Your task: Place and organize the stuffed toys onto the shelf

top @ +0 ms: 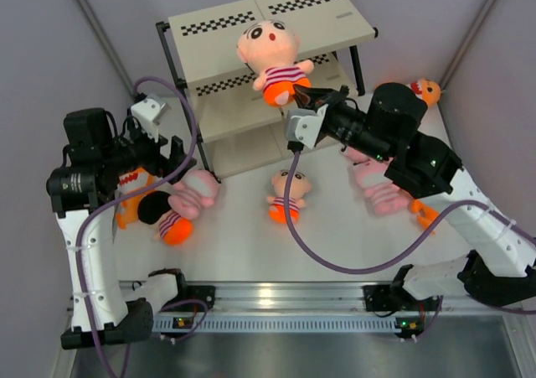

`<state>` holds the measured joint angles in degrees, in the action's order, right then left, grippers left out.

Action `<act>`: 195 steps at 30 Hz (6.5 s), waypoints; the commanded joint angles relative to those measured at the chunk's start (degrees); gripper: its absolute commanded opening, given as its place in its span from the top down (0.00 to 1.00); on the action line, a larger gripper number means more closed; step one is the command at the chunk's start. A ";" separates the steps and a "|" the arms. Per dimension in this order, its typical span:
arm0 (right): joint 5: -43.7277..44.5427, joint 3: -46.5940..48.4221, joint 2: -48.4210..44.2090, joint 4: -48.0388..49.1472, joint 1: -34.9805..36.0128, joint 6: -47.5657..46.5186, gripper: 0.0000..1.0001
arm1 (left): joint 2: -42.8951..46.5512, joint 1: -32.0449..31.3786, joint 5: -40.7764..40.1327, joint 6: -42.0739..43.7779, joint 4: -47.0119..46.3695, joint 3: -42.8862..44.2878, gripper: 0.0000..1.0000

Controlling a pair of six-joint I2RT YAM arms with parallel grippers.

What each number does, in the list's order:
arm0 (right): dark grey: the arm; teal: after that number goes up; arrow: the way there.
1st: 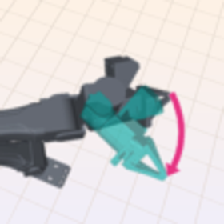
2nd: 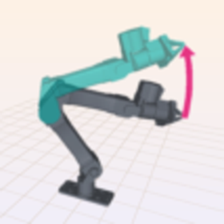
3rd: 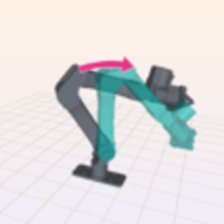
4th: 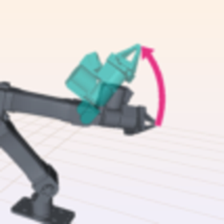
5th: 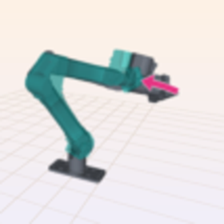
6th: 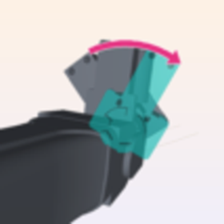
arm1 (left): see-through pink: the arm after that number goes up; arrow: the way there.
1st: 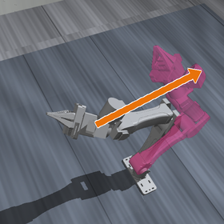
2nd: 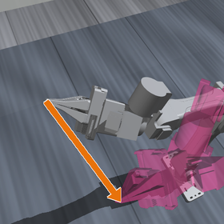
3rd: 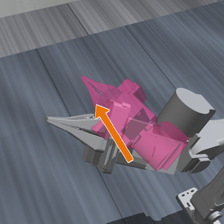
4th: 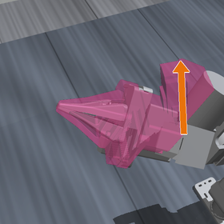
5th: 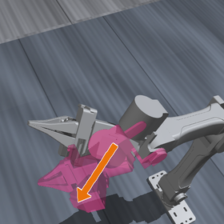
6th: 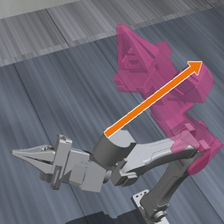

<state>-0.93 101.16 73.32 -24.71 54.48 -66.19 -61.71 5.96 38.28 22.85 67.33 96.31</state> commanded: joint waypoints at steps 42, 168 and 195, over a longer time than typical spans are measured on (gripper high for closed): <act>-15.68 19.25 23.45 9.32 -33.38 -6.58 0.74 | -0.95 -0.07 -2.07 2.37 0.08 -6.57 0.02; 9.54 -34.79 -9.16 24.89 11.00 30.51 0.34 | -29.60 -2.00 31.42 21.36 -16.60 38.16 1.00; 7.87 -44.12 -10.48 27.17 8.01 39.47 0.33 | -38.14 -1.04 26.39 -10.89 -57.66 29.90 0.21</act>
<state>7.64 57.23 64.62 0.62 63.07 -28.38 -102.17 4.08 62.22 16.01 14.48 127.00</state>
